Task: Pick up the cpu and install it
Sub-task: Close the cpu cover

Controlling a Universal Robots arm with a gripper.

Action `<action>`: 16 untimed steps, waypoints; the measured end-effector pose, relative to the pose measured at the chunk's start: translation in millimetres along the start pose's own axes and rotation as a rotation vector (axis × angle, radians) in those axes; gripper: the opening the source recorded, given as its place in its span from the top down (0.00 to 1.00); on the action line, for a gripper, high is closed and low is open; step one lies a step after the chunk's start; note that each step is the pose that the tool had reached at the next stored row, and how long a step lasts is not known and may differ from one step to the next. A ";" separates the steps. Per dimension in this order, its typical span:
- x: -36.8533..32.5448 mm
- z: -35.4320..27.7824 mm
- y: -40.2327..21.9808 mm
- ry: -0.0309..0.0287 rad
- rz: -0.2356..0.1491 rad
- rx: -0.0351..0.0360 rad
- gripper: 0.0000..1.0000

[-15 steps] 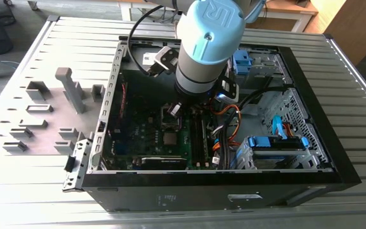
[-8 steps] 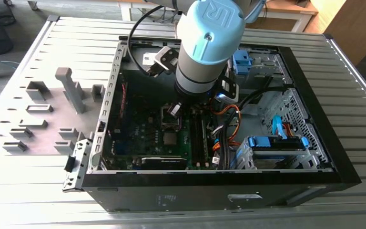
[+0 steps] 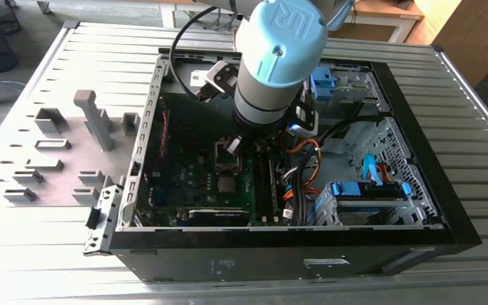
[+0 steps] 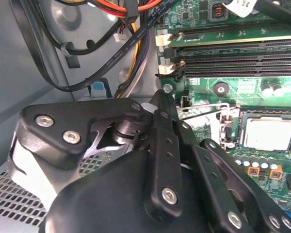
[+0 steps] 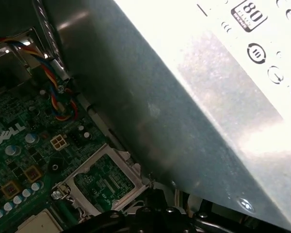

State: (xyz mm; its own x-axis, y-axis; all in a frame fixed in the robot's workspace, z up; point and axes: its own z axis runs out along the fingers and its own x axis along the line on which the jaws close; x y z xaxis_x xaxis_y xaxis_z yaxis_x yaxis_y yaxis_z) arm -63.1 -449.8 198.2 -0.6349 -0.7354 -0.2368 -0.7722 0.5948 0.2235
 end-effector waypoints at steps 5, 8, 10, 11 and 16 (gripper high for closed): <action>0.1 0.1 0.2 -0.0113 0.000 -0.0092 0.89; 0.2 0.2 0.4 -0.0130 0.000 -0.0105 0.89; 0.4 0.1 0.5 -0.0129 0.000 -0.0105 0.89; 0.4 0.1 0.5 -0.0129 0.000 -0.0105 0.89; 0.1 -1.2 0.8 -0.0135 -0.001 -0.0108 0.89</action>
State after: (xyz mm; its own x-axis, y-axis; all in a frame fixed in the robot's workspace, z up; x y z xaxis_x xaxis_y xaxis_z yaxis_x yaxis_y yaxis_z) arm -63.7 -449.7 199.5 -0.6348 -0.7312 -0.2496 -0.7723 0.5908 0.2335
